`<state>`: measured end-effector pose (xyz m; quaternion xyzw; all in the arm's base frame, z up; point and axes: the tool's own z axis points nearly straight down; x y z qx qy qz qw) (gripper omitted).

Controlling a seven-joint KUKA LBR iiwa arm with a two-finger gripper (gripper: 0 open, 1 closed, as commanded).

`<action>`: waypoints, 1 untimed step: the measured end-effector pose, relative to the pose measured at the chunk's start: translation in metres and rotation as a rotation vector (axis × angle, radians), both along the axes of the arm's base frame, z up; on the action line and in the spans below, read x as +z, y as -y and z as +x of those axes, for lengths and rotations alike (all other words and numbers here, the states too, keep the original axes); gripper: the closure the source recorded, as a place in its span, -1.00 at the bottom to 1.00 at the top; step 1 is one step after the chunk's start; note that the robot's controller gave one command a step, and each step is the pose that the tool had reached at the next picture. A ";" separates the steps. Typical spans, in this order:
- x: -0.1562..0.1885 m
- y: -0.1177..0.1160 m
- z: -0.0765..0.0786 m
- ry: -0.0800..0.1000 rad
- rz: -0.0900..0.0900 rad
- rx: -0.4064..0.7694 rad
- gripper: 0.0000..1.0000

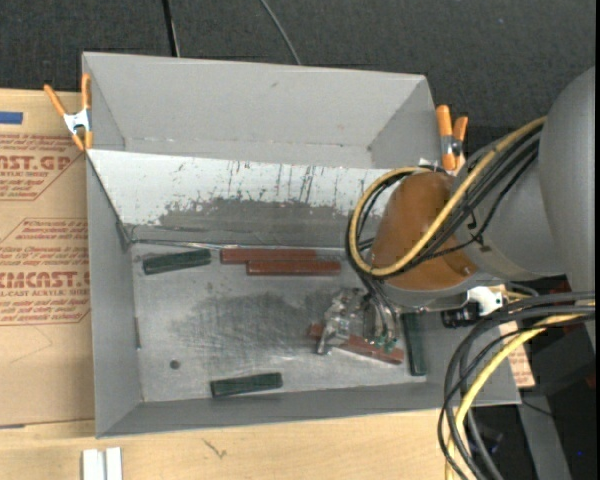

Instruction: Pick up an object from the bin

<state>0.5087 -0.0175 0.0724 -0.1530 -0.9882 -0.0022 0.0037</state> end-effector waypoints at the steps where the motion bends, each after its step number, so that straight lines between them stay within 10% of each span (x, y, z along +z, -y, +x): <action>1: 0.000 0.000 0.000 0.000 0.000 0.000 1.00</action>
Offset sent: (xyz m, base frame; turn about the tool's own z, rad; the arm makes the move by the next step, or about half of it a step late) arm -0.0002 0.0000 0.0511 0.0000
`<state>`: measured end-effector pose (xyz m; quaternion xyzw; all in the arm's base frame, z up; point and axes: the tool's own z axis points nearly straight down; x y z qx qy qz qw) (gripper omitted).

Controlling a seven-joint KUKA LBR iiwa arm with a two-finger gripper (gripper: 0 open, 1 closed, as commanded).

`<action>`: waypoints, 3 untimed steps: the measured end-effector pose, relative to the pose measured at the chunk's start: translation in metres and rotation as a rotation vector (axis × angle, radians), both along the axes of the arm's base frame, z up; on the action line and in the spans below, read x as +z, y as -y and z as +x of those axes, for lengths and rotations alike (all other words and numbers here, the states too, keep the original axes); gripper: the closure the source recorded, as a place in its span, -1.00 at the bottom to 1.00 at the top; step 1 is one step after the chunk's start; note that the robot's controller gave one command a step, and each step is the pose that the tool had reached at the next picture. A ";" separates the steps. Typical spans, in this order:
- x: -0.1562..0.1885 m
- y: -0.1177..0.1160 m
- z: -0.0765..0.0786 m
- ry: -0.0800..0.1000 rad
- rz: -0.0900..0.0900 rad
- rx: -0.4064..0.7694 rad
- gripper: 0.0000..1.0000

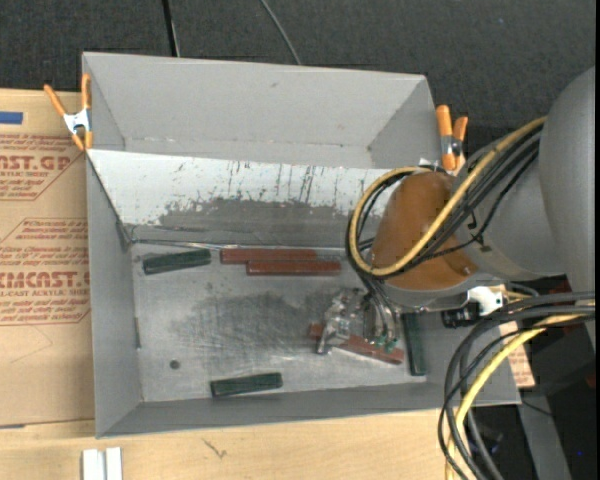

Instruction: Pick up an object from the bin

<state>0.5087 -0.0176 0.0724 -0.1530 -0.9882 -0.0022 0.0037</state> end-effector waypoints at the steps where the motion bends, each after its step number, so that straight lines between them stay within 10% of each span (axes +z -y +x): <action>1: 0.016 0.000 -0.001 0.001 -0.003 0.000 1.00; 3: 0.080 0.000 0.000 0.011 -0.005 -0.001 1.00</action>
Offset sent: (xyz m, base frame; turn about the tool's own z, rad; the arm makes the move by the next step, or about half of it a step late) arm -0.0002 -0.0001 0.0890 0.0000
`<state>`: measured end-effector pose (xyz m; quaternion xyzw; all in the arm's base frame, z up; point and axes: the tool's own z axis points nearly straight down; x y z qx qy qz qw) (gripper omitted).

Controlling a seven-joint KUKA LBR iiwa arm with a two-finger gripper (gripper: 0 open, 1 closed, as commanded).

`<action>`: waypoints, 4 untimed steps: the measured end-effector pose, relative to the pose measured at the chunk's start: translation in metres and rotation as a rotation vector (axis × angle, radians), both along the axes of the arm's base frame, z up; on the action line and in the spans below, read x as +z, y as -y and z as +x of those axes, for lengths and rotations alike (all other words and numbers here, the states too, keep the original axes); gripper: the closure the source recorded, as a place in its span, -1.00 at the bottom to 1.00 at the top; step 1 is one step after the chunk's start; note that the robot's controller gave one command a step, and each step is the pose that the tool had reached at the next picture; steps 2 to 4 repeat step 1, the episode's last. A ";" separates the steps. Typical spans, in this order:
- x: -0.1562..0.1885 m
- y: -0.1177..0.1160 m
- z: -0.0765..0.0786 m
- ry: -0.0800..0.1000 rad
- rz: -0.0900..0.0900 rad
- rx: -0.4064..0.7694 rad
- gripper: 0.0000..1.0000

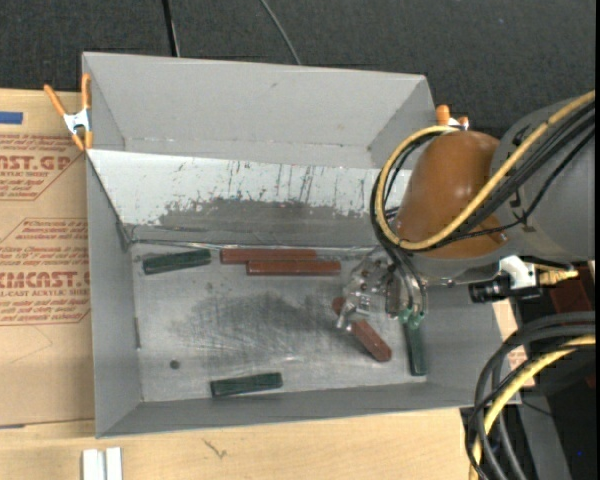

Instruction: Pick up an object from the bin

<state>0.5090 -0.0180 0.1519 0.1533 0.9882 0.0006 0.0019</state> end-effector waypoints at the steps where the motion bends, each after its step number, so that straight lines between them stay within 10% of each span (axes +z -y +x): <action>1: 0.017 0.000 -0.002 -0.006 0.000 0.000 1.00; 4: 0.017 0.000 -0.002 -0.006 0.000 0.000 1.00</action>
Offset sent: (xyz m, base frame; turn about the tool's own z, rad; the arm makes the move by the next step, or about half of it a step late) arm -0.0001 -0.0001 0.0180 0.0000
